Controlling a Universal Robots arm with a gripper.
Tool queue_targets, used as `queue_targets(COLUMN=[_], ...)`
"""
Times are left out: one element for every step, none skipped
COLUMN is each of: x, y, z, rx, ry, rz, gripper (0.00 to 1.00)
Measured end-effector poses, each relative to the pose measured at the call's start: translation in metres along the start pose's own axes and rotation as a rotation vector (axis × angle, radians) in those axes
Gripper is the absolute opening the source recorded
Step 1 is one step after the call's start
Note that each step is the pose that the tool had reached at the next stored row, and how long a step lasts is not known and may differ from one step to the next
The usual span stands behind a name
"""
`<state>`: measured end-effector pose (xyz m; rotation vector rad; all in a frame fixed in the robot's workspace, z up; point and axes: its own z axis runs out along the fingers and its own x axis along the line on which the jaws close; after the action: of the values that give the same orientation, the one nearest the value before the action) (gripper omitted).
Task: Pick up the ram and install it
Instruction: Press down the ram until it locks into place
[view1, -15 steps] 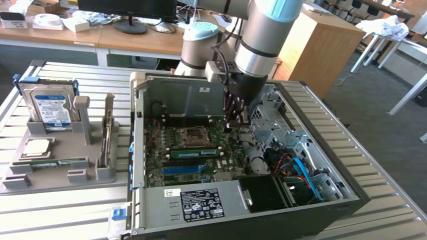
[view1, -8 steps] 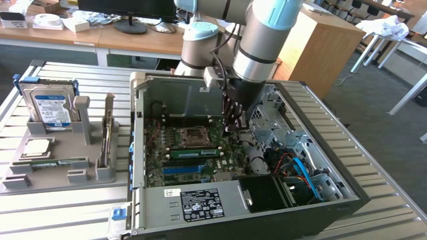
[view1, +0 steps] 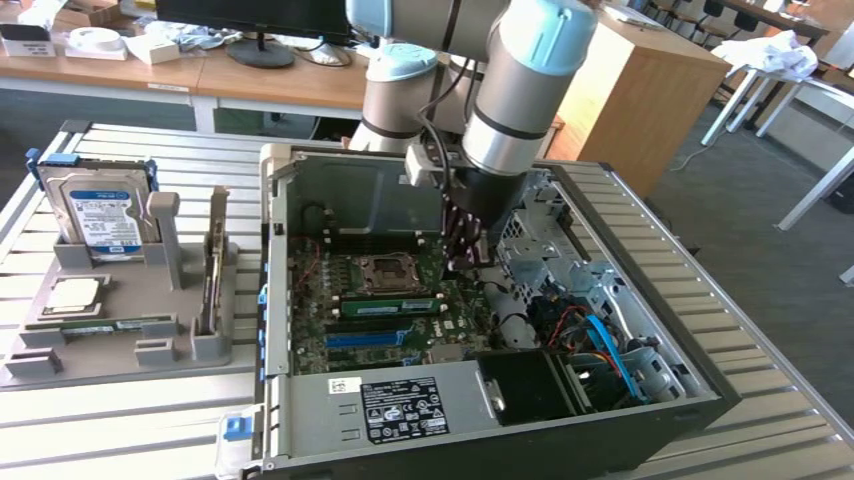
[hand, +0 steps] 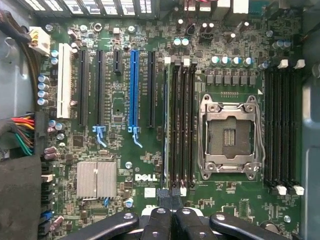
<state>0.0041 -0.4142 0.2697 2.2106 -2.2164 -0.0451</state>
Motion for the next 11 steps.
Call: queue_targets(x=[0.0, 0.0, 0.0, 0.0, 0.0001, 0.0001, 0.0001, 0.0001, 0.0002, 0.0002, 0.0002], y=[-0.0001, -0.0001, -0.0002, -0.0002, -0.0002, -0.0003, -0.0003, -0.0003, -0.0003, -0.0003, -0.0003], z=[0.0016, 0.0032, 0.0047, 0.0062, 0.0077, 0.0091, 0.0104, 0.0111, 0.0113, 0.0113, 0.0113], rx=[0.0, 0.0, 0.0, 0.0, 0.0, 0.0, 0.0, 0.0002, 0.0001, 0.0001, 0.0001], ry=[0.0, -0.0001, -0.0001, -0.0001, -0.0001, -0.0001, -0.0001, -0.0001, 0.0001, 0.0002, 0.0003], rz=[0.0, 0.0, 0.0, 0.0, 0.0, 0.0, 0.0, 0.0, 0.0, 0.0, 0.0], gripper=[0.1, 0.1, 0.1, 0.1, 0.1, 0.1, 0.1, 0.1, 0.1, 0.1, 0.1])
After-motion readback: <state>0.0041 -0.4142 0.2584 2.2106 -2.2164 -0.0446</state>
